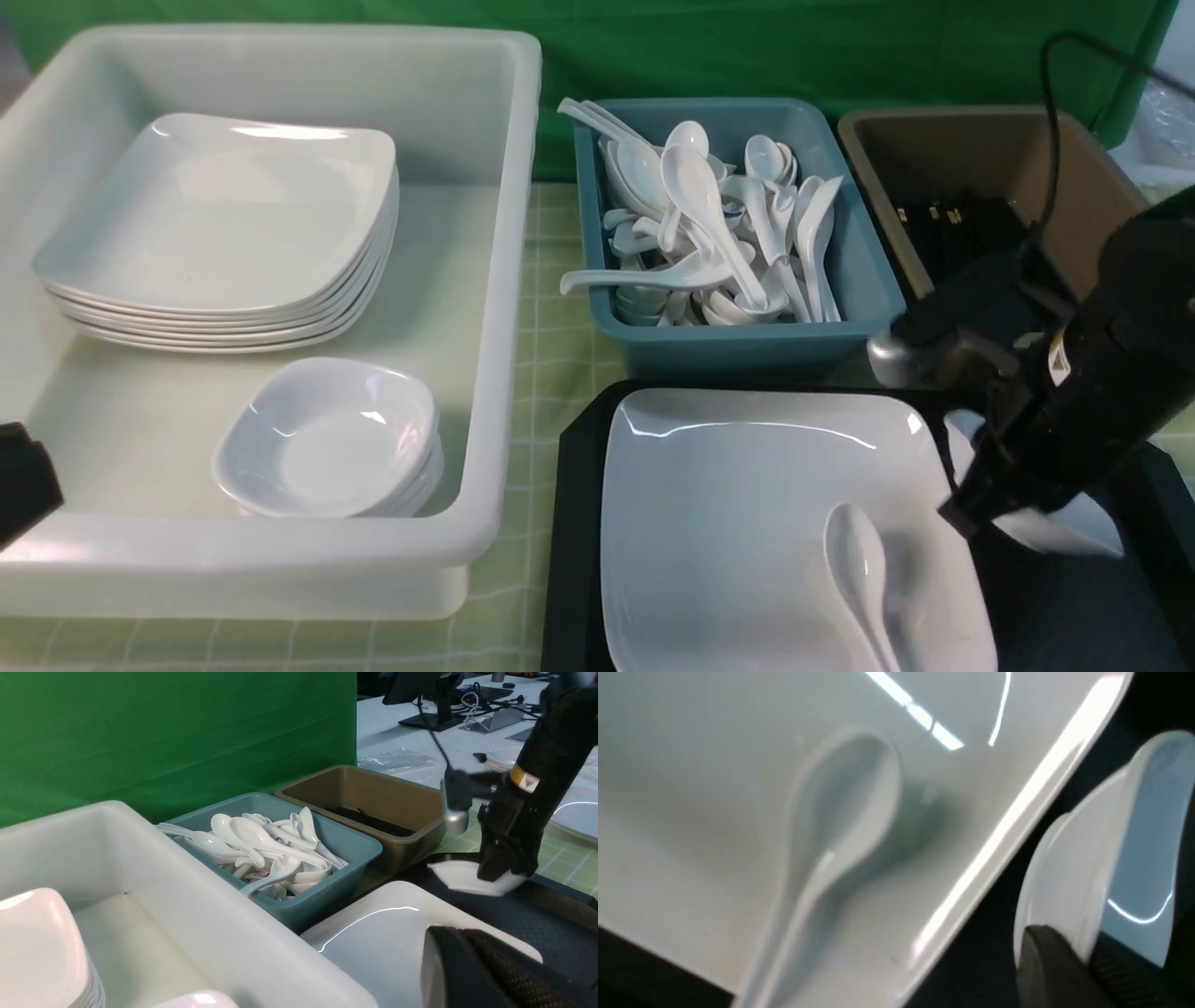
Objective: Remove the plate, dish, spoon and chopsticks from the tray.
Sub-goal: Use the right arm to put the small plate into the large storage box on the left
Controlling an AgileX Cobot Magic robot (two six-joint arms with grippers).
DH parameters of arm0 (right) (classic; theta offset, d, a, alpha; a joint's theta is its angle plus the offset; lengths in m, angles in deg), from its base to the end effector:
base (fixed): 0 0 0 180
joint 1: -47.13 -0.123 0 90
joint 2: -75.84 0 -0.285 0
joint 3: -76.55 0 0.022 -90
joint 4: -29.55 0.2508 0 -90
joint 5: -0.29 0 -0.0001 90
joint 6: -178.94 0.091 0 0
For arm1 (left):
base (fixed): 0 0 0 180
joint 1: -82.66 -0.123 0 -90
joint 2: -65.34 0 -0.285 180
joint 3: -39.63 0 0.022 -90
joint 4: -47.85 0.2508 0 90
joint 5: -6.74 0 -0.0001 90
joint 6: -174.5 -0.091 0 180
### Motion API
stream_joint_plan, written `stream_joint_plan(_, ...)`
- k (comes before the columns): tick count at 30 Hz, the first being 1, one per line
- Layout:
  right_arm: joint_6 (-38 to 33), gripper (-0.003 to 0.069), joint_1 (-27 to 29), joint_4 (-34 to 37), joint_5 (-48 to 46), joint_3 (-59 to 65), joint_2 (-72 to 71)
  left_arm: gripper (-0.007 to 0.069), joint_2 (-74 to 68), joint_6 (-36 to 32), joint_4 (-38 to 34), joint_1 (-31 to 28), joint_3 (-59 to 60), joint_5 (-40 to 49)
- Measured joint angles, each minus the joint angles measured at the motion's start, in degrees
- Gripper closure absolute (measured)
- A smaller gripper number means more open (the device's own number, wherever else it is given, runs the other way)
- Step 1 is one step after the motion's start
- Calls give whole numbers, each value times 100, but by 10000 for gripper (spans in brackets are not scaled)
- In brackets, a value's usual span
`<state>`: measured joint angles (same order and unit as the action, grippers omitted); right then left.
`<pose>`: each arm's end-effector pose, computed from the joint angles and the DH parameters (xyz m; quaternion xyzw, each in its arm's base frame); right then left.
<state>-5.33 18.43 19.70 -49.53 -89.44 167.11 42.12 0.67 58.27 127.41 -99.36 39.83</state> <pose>0.2623 0.1300 0.2815 -0.3144 0.9216 -0.0288 0.2260 0.0378 -0.0248 0.3533 0.2700 0.6977 -0.2038 0.6315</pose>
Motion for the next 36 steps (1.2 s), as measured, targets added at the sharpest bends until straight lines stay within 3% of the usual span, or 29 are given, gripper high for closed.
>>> stream_joint_plan(1,48,595,-109,14,-40,-86,-27,603,0,-7,16,0,0,6)
stream_joint_plan(4,198,595,-1422,128,-119,-1115,-145,603,0,13,434,0,-38,396)
stream_joint_plan(7,140,595,-2024,161,33,-1583,27,603,0,176,705,0,-195,833)
stream_joint_plan(8,-106,595,-2569,185,292,-2115,362,603,0,299,893,0,-386,1201)
stream_joint_plan(12,-638,595,-3364,276,807,-3164,1298,603,6,454,1249,0,-980,2155)
stream_joint_plan(17,-1071,595,-3530,149,898,-4663,3017,603,10,473,1308,0,-1349,2893)
stream_joint_plan(24,-1167,562,-3353,-340,672,-5927,4609,603,10,414,1070,0,-1368,3062)
stream_joint_plan(27,-1147,474,-3325,-370,622,-6047,4740,603,10,408,1032,0,-1368,3067)
stream_joint_plan(32,-1143,207,-3334,-480,-43,-6148,4703,603,10,408,919,0,-1368,3051)
stream_joint_plan(36,-1052,141,-3423,-533,-1199,-6341,4445,603,-25,403,790,0,-1368,2920)
